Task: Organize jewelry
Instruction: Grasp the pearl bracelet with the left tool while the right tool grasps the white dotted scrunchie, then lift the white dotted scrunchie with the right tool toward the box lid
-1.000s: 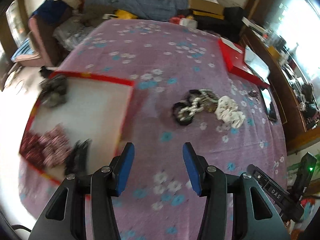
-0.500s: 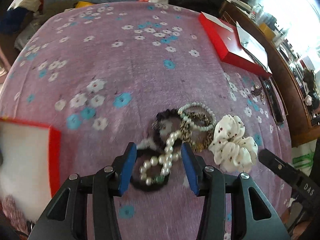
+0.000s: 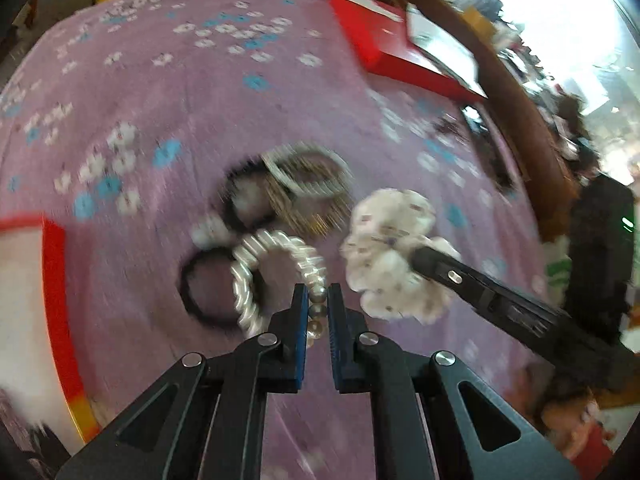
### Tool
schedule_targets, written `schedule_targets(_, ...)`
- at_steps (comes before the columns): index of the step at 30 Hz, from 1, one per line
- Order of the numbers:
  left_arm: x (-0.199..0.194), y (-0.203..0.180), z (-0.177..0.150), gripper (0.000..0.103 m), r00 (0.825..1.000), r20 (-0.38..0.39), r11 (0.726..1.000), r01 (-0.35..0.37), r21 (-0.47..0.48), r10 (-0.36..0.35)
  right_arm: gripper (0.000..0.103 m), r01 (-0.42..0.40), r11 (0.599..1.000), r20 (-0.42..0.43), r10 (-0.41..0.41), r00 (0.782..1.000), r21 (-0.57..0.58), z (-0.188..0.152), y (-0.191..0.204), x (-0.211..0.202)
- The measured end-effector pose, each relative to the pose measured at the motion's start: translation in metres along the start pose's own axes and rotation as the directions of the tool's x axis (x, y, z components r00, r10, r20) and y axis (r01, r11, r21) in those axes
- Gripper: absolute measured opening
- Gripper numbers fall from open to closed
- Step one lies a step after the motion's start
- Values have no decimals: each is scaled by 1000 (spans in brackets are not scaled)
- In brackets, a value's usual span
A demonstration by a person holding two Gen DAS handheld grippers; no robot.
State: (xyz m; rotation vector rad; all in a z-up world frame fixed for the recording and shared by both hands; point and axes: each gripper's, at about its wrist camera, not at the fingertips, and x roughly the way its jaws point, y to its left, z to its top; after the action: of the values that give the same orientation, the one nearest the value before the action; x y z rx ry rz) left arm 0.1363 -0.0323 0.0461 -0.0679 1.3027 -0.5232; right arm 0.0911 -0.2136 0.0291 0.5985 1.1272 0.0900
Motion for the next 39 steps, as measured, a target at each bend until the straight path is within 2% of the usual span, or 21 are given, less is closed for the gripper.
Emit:
schedule_targets(3,-18,-14,-38,9,1000,-3,999,26,22,-26,8,-6,1000,-12,5,1000,-15,-24,-10,-18)
schedule_targets(8,-35,-15,-91,9,996,-9,996,84,-39,-84,8,-13,1000,-48,12,999,-4,-71,-38,-49)
schedule_targets(11,-36,-8,-117,9,998,-13,995,60,-82,-61,8,16,1000,-62,-17,998,-14,-101,-55,-66)
schedule_targets(13,-35,0,-130,9,1000,-18,995,9,-95,-11,11,39,999,-59,-40,997,-23,-110,-61,-72)
schedule_targets(15,-36,5,-137,9,999,-17,994,-44,-100,42,12,58,998,-45,-59,997,-18,-117,-69,-78)
schedule_targets(16,-39,9,-141,9,999,-9,992,-52,-112,52,16,66,998,-31,-66,997,-13,-119,-72,-82)
schedule_targets(19,-52,23,-146,14,999,29,986,-33,-165,38,44,86,996,6,-86,996,-13,-122,-74,-88)
schedule_targets(20,-56,28,-147,17,999,41,982,-26,-185,34,47,89,996,16,-88,996,-13,-123,-74,-90)
schedule_targets(23,-58,34,-147,25,998,58,975,-27,-219,41,47,96,995,24,-95,995,-24,-125,-76,-92)
schedule_targets(26,-51,31,-144,28,997,61,979,-37,-200,50,47,101,994,19,-100,995,-41,-126,-72,-89)
schedule_targets(32,-18,19,-137,28,996,18,985,-87,-151,90,49,119,988,21,-117,993,-94,-127,-57,-78)
schedule_targets(37,-13,1,-141,27,986,40,983,-159,-96,163,49,131,985,27,-129,991,-115,-129,-50,-73)
schedule_targets(39,-12,-3,-141,14,981,37,978,-187,-96,192,49,140,983,31,-137,990,-123,-130,-48,-72)
